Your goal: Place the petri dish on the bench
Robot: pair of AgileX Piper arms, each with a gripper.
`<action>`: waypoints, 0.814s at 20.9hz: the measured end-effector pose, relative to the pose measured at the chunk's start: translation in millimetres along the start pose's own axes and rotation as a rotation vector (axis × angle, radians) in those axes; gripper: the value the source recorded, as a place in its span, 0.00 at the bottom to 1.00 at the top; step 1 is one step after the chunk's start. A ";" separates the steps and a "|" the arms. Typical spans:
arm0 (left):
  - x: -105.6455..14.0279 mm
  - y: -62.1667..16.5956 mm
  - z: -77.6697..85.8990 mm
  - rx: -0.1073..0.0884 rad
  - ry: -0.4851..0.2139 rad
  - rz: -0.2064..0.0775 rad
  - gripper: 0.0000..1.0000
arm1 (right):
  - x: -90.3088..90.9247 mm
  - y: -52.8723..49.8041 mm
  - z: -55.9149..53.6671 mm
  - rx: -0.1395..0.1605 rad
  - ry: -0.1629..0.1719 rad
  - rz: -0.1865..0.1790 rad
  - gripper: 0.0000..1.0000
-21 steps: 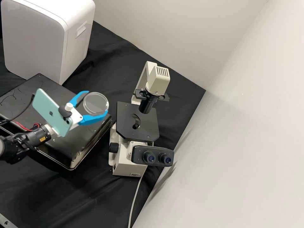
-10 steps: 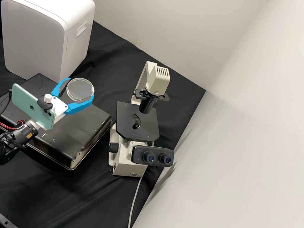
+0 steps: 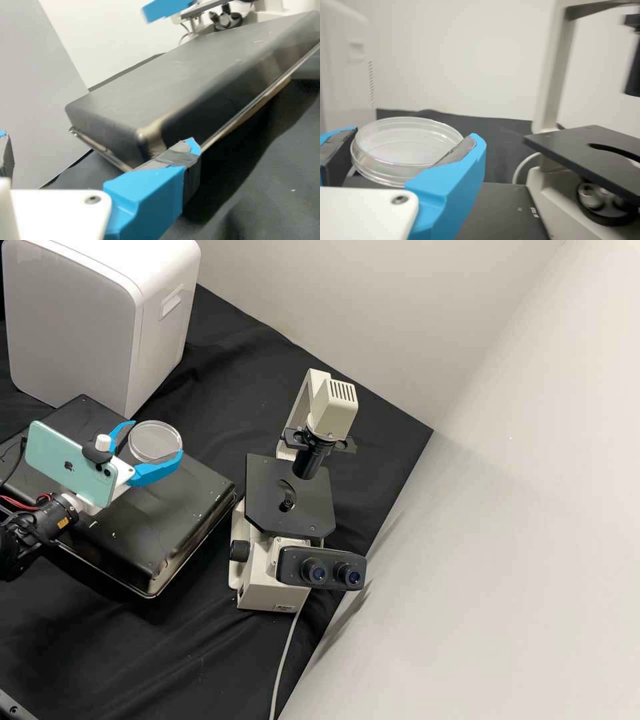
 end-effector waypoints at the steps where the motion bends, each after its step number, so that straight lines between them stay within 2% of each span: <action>1: -0.4 0.0 1.2 0.003 -0.007 0.001 1.00 | 2.1 -3.1 -1.2 -0.010 0.005 -0.009 0.00; 4: -1.5 1.0 2.7 0.000 -0.018 0.006 1.00 | 6.3 -10.8 -1.2 -0.033 -0.003 -0.026 0.00; 9: -1.7 1.6 2.6 -0.003 -0.018 0.009 1.00 | 2.7 -14.9 5.9 -0.033 -0.045 -0.032 0.00; 15: -3.0 1.3 4.9 -0.004 -0.027 0.007 1.00 | 0.4 -26.5 13.7 -0.048 -0.081 -0.080 0.00; 16: -3.1 1.3 5.1 -0.004 -0.028 0.007 1.00 | -0.2 -26.8 14.3 -0.049 -0.083 -0.082 1.00; 17: -3.1 1.3 5.1 -0.004 -0.028 0.007 1.00 | -0.8 -27.3 15.0 -0.050 -0.085 -0.086 1.00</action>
